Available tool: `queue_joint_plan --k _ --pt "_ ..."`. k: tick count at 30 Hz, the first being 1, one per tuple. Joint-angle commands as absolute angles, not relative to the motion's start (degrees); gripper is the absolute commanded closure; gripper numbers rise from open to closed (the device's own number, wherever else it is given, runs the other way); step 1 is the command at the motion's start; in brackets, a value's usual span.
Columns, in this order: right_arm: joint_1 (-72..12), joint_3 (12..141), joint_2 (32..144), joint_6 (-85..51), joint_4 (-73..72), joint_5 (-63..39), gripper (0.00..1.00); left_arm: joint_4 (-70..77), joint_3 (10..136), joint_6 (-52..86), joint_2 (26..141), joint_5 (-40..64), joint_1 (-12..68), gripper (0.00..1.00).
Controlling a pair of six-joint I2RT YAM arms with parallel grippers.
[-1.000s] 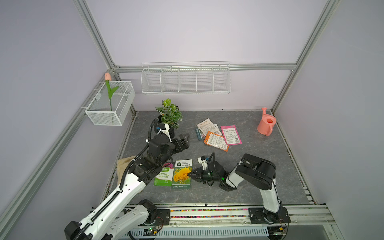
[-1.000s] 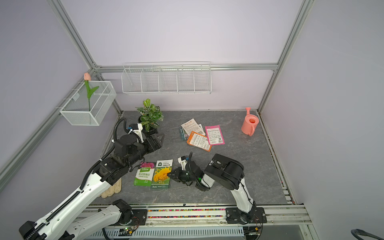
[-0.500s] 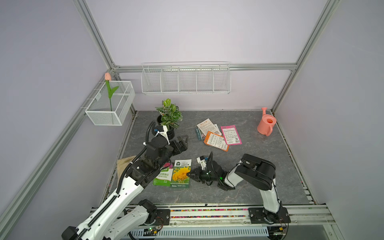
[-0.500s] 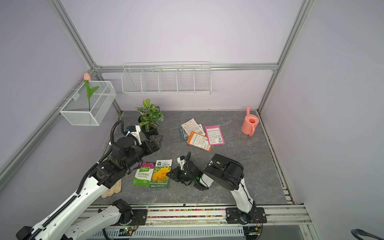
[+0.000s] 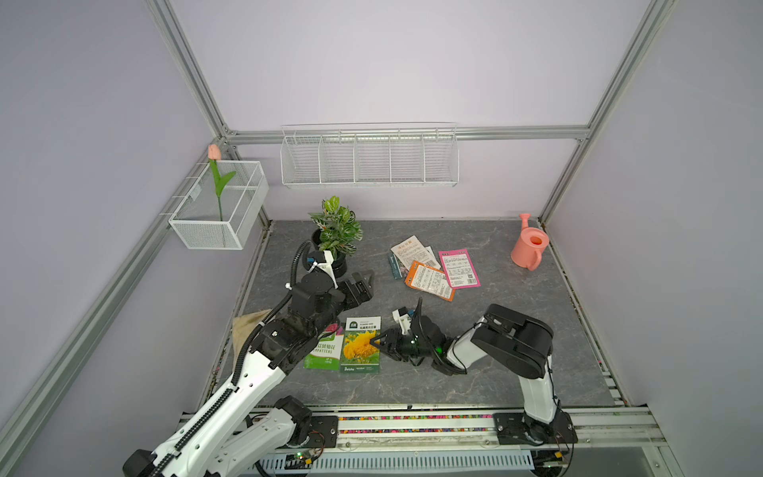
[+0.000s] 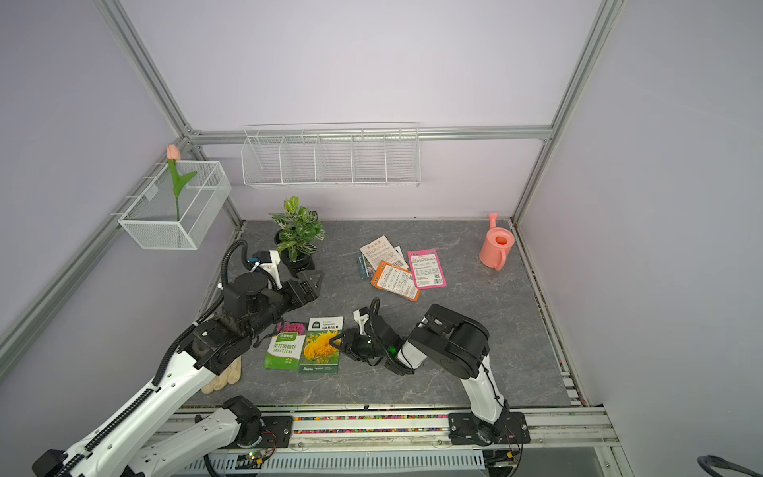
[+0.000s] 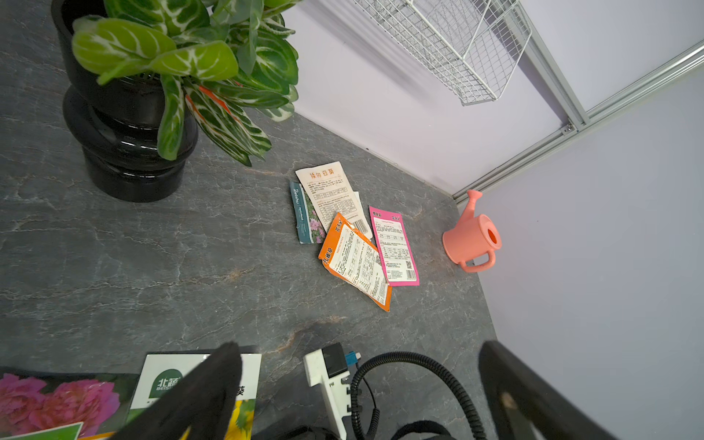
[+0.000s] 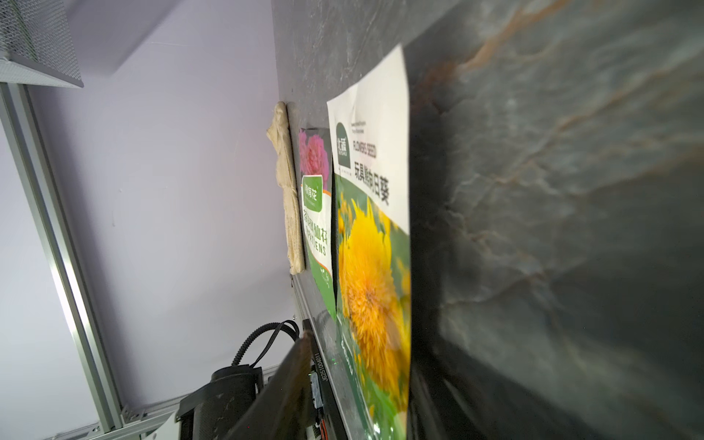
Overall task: Arrange the seed packets in a row
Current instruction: Place the seed packet at the center of the board.
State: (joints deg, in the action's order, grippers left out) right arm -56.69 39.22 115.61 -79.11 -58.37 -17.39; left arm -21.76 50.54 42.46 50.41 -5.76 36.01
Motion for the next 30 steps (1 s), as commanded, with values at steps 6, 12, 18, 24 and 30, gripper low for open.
queue_joint_plan --k 6,12,18,24,30 --pt "-57.92 42.27 108.46 -73.96 -45.17 -14.97 0.12 -21.99 50.1 43.24 50.51 -5.87 36.14 0.01" --pt "-58.8 43.24 104.71 -72.56 -35.64 -12.18 0.12 -22.15 50.19 43.23 50.59 -5.78 36.13 0.0" --pt "-59.29 46.65 96.66 -63.64 -13.86 -3.49 0.12 -22.12 50.25 43.07 50.95 -5.89 36.26 0.0" --pt "-55.82 47.96 83.69 -50.34 1.74 7.65 0.12 -20.4 50.45 41.76 53.63 -5.45 38.07 0.0" --pt "-34.7 39.62 73.65 -48.39 -3.52 -2.18 0.12 -14.66 53.43 39.69 64.14 -5.46 42.74 0.0"
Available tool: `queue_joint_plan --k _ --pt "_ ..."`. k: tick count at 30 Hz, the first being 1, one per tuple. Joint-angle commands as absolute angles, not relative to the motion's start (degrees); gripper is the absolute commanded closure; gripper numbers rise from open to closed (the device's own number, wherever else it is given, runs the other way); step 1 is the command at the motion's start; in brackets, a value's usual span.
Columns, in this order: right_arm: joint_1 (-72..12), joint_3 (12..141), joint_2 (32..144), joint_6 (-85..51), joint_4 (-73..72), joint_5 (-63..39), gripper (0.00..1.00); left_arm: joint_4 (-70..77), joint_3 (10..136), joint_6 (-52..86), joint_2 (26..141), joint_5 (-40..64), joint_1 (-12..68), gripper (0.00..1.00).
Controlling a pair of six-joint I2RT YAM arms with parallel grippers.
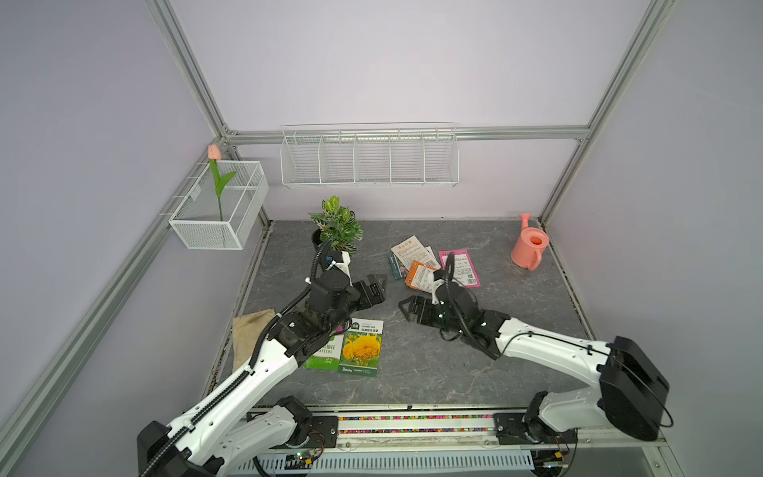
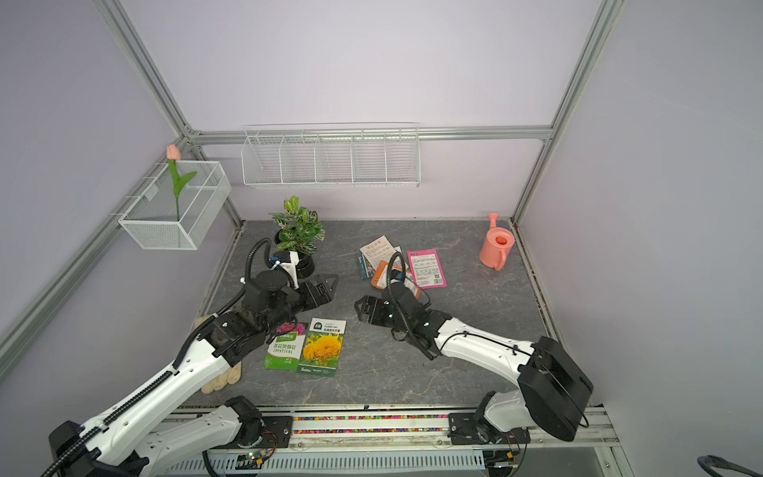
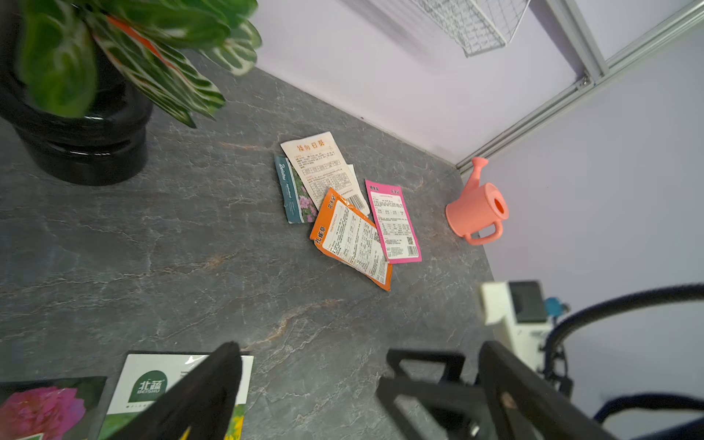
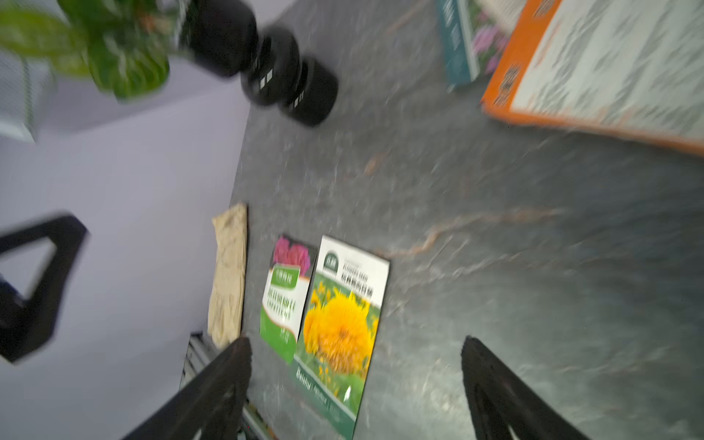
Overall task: Arrange the seed packets in a row
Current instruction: Place the seed packet at the center of the board, then pick up the seed packet from the center of the board.
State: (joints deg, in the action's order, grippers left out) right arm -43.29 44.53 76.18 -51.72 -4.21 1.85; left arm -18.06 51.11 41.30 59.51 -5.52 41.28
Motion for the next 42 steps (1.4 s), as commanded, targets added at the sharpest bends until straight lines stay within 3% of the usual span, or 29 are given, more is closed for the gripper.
queue_joint_plan --k 1,3,8,17,24,32,42 --pt "-29.94 38.63 73.32 -47.76 -5.89 -7.95 0.11 -13.88 54.42 39.57 66.38 -5.0 42.97 0.0" --pt "-21.83 38.86 73.26 -44.09 -7.31 -15.07 0.12 -12.68 57.59 39.05 72.63 -3.71 43.29 0.0" --pt "-13.9 52.1 79.74 -29.98 6.93 -10.18 0.12 -9.43 68.92 35.98 88.75 0.81 43.97 0.0" --pt "0.24 65.57 104.69 -32.19 3.37 -23.97 0.08 -3.11 94.94 29.82 120.06 17.21 43.94 0.01" --pt "0.33 69.08 113.54 -32.17 -1.19 -25.3 0.06 -12.2 112.88 31.67 136.35 17.17 43.46 0.02" --pt "0.0 69.81 118.27 -32.54 -2.75 -25.43 0.04 -11.07 115.88 35.27 142.39 19.72 41.28 0.02" --pt "-1.61 65.93 120.91 -42.89 -15.93 -34.4 0.03 -7.59 119.06 41.78 148.01 26.06 41.14 0.03"
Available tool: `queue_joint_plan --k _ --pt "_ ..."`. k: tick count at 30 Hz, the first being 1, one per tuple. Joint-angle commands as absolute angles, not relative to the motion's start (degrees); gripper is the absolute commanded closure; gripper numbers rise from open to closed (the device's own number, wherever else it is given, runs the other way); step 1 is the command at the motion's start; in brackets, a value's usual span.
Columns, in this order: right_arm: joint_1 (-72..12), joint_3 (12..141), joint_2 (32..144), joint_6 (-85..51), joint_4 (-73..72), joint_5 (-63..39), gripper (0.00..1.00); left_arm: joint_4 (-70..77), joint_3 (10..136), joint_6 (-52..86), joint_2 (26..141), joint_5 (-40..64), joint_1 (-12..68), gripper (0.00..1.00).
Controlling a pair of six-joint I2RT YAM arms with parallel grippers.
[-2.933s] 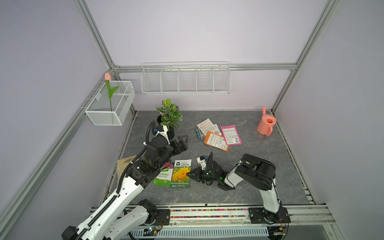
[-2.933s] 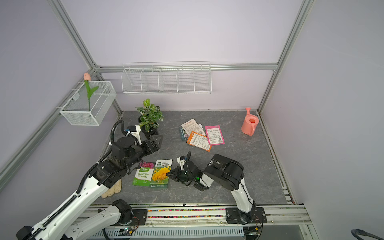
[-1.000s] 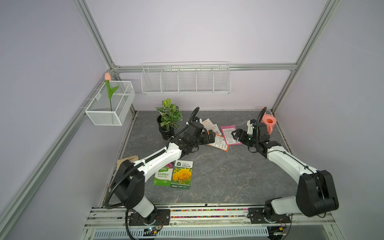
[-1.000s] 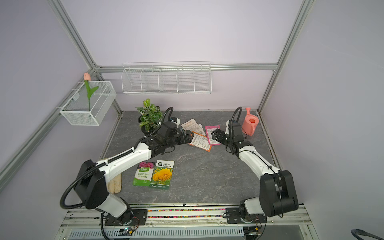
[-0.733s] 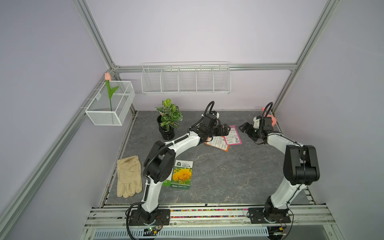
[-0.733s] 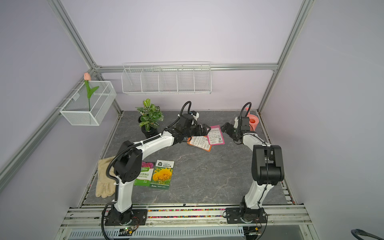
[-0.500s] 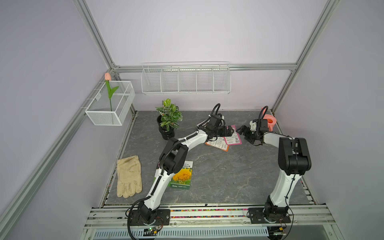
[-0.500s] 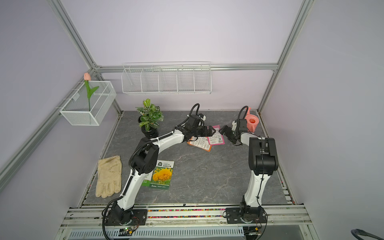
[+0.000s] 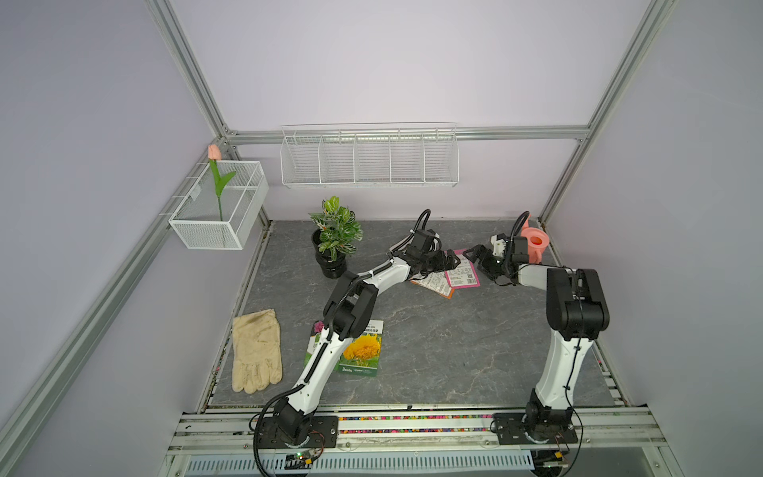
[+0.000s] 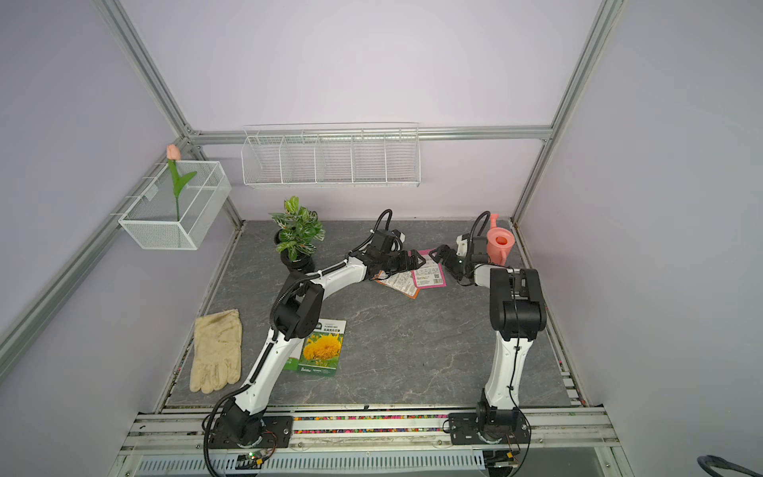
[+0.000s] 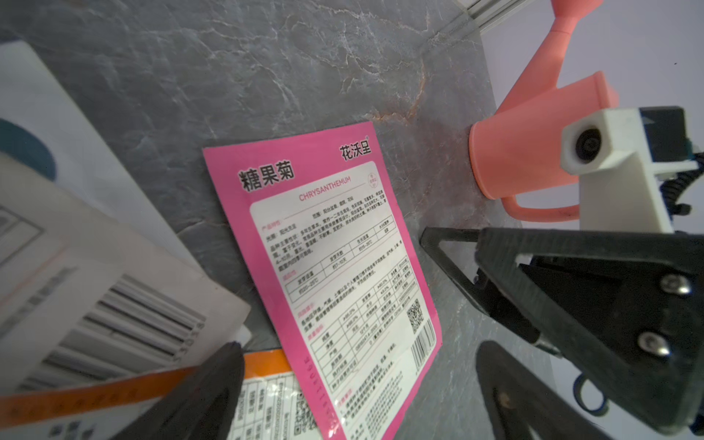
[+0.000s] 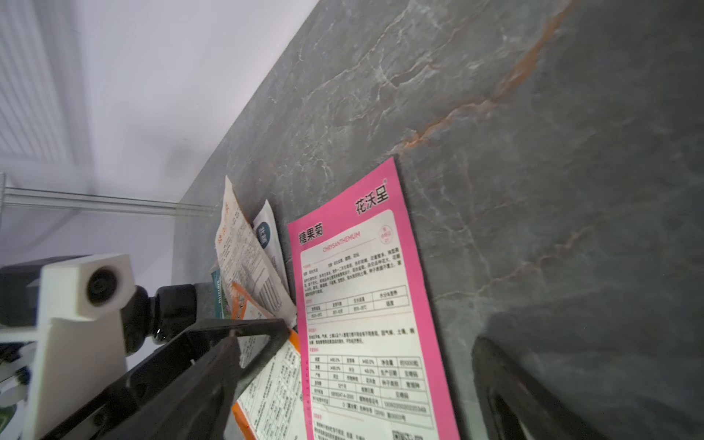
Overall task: Arrange the seed packets in a row
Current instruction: Pick up the seed packet from the center of the board.
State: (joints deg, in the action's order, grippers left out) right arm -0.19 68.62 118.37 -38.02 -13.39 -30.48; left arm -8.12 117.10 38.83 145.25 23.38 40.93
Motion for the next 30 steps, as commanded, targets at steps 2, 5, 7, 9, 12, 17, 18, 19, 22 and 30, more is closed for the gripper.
queue_joint_plan --k 2,5,7,9,12,17,18,19,22,30 --pt "-2.02 64.87 121.35 -46.08 -20.06 -36.39 0.02 -7.22 119.66 42.51 148.68 26.92 41.13 0.04" --pt "-1.94 62.44 121.73 -51.32 -28.03 -38.33 0.01 -7.21 119.62 42.65 148.69 27.15 41.13 0.06" --pt "-1.61 61.02 121.89 -54.2 -32.46 -39.04 0.0 -7.21 119.25 42.59 148.44 27.03 41.13 0.08" --pt "-1.16 59.82 122.08 -57.19 -36.94 -39.76 0.03 -7.08 118.95 42.59 148.14 27.03 41.11 0.15" --pt "-0.07 57.63 122.54 -62.3 -45.21 -41.09 0.09 -6.21 118.07 42.71 147.6 27.19 41.13 0.27" --pt "1.16 55.9 123.27 -66.14 -51.4 -42.19 0.23 -5.27 117.03 42.81 146.94 27.33 41.13 0.48" --pt "1.38 55.58 123.1 -66.38 -52.11 -42.19 0.24 -5.27 117.02 42.9 146.87 27.33 41.13 0.53" --pt "1.43 55.17 122.88 -66.49 -52.45 -42.32 0.24 -5.19 116.91 42.82 146.73 27.33 41.13 0.57" --pt "1.77 54.49 121.86 -66.46 -52.76 -42.39 0.23 -5.19 116.59 42.82 146.25 27.28 41.06 0.72" --pt "3.46 52.76 120.81 -66.77 -53.73 -42.53 0.22 -4.42 114.03 42.56 143.14 27.63 40.45 0.47"
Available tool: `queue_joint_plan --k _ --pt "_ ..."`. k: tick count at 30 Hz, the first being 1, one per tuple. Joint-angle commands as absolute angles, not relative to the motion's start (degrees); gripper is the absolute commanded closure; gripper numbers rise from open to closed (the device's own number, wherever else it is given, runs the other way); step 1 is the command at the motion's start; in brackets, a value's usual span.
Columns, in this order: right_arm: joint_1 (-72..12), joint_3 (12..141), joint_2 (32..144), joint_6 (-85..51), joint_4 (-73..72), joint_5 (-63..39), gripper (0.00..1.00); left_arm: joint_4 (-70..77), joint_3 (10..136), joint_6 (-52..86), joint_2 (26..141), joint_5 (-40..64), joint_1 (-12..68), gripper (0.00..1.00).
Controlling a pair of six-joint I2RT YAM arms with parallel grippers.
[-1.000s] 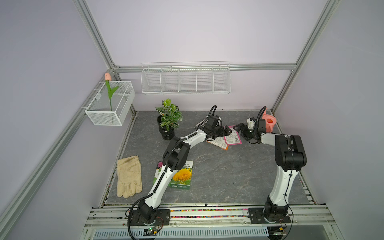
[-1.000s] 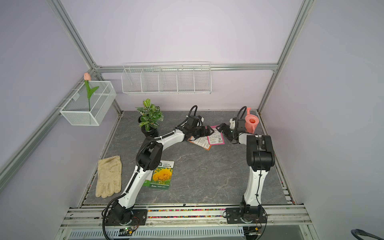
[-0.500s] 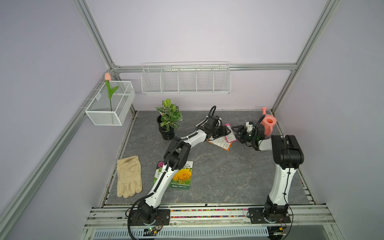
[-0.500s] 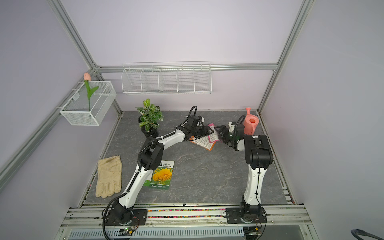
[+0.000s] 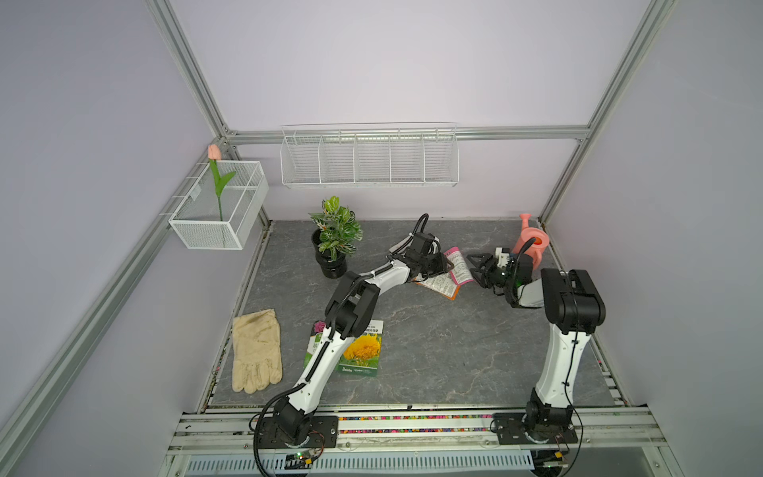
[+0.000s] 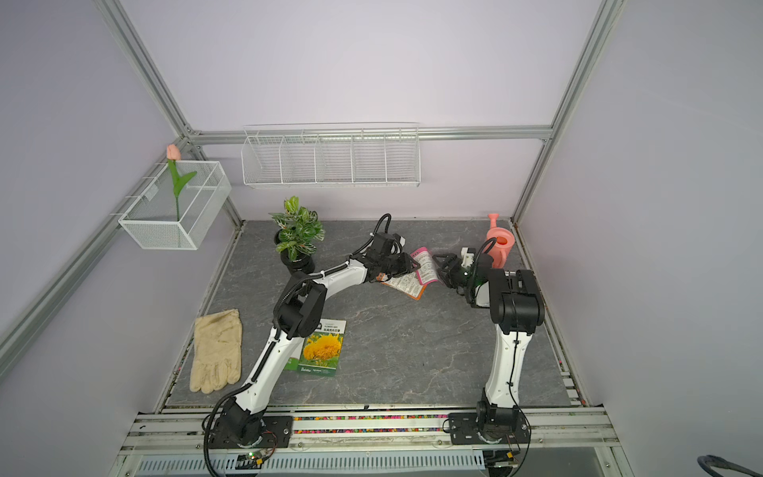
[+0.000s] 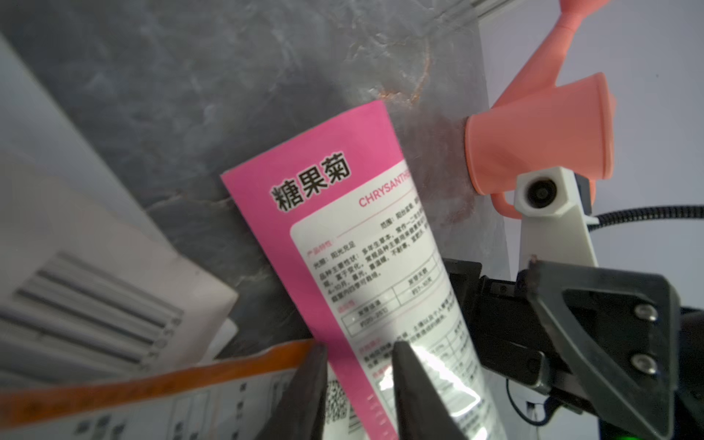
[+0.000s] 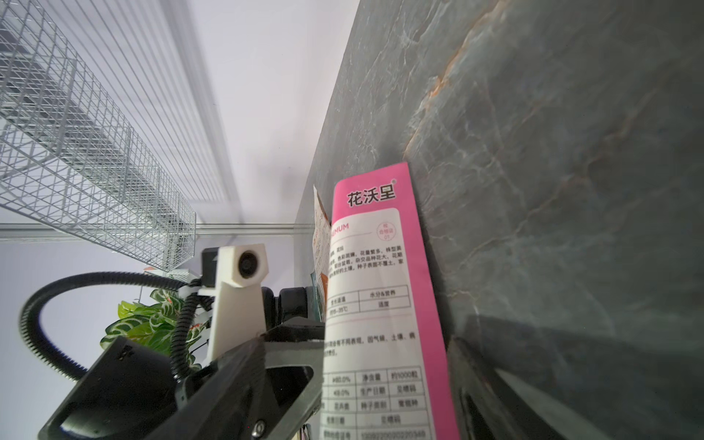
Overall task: Arrange the seed packets in a row
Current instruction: Pick up the seed packet from the center of the board.
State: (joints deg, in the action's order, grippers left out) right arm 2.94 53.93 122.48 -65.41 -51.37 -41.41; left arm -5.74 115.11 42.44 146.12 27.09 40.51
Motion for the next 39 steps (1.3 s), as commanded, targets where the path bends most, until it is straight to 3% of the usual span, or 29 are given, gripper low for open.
queue_joint_plan --k 1,3,8,12,18,24,30,35,39 --pt "3.51 52.73 120.85 -66.8 -53.82 -42.57 0.22 -4.33 113.83 42.66 143.01 27.82 40.45 0.4" --pt "3.44 52.73 120.94 -66.56 -53.23 -42.69 0.22 -4.31 113.19 43.08 142.73 28.03 40.47 0.29" --pt "3.41 52.39 121.58 -66.46 -53.34 -42.88 0.23 -1.47 110.96 44.61 142.27 28.72 40.45 0.18" --pt "2.99 51.97 122.76 -69.86 -58.05 -43.81 0.29 -0.18 112.03 46.1 143.03 30.03 40.44 0.17" --pt "2.89 50.71 121.59 -73.36 -62.4 -44.81 0.47 -1.06 111.58 45.49 142.91 29.62 40.27 0.17" --pt "2.66 47.87 120.87 -75.21 -66.38 -45.76 0.37 -1.7 111.33 45.53 143.2 29.33 40.08 0.18" --pt "1.85 44.3 124.64 -81.02 -79.88 -46.0 0.41 -3.4 112.18 45.45 144.01 29.36 39.95 0.18" --pt "1.85 43.77 121.38 -67.98 -61.76 -44.58 0.33 -3.72 112.14 45.49 143.93 29.59 39.73 0.18" --pt "0.13 46.58 113.15 -50.21 -32.01 -36.14 0.19 -2.81 111.14 45.73 143.4 29.79 39.64 0.18"
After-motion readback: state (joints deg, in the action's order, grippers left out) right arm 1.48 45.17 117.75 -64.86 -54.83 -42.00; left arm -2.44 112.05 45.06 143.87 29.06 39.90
